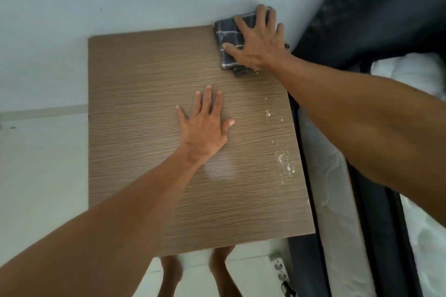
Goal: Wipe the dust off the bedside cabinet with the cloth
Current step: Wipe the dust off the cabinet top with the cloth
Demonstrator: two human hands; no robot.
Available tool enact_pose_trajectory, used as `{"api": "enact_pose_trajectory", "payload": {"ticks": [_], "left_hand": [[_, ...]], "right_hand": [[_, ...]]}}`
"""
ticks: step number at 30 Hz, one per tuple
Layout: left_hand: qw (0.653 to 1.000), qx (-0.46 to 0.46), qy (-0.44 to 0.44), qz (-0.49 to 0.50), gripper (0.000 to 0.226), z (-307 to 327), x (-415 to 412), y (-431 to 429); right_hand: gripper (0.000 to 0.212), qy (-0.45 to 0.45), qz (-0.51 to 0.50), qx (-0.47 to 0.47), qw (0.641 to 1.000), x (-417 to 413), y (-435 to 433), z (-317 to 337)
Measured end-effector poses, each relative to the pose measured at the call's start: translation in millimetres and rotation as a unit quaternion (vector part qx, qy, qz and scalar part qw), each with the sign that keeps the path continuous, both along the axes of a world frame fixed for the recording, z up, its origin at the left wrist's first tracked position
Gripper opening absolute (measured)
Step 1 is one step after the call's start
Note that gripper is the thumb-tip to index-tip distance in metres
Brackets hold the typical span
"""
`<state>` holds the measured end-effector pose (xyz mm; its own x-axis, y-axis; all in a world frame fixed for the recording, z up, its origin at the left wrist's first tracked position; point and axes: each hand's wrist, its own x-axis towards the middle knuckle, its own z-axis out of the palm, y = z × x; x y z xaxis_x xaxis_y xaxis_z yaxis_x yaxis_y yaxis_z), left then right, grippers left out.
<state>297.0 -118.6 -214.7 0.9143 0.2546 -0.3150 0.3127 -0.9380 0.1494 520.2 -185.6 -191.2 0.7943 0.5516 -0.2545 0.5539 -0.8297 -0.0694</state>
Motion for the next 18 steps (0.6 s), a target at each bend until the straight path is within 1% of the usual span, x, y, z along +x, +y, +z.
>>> {"api": "enact_pose_trajectory", "payload": {"ticks": [2,4,9,18], "left_hand": [[1.000,0.004,-0.003,0.000,0.071,0,0,0],[1.000,0.007,-0.002,-0.001,0.071,-1,0,-1],[1.000,0.004,0.017,0.001,0.070,2,-1,-2],[0.998,-0.021,0.052,0.017,0.069,9,3,-2]], "right_hand": [[0.088,0.045,-0.009,0.008,0.999,-3,-3,-12],[0.085,0.069,-0.015,0.013,0.997,-5,-8,-21],[0.079,0.066,0.007,-0.002,0.998,-32,-31,-23],[0.069,0.061,0.004,0.012,0.998,-155,-114,-24]]}}
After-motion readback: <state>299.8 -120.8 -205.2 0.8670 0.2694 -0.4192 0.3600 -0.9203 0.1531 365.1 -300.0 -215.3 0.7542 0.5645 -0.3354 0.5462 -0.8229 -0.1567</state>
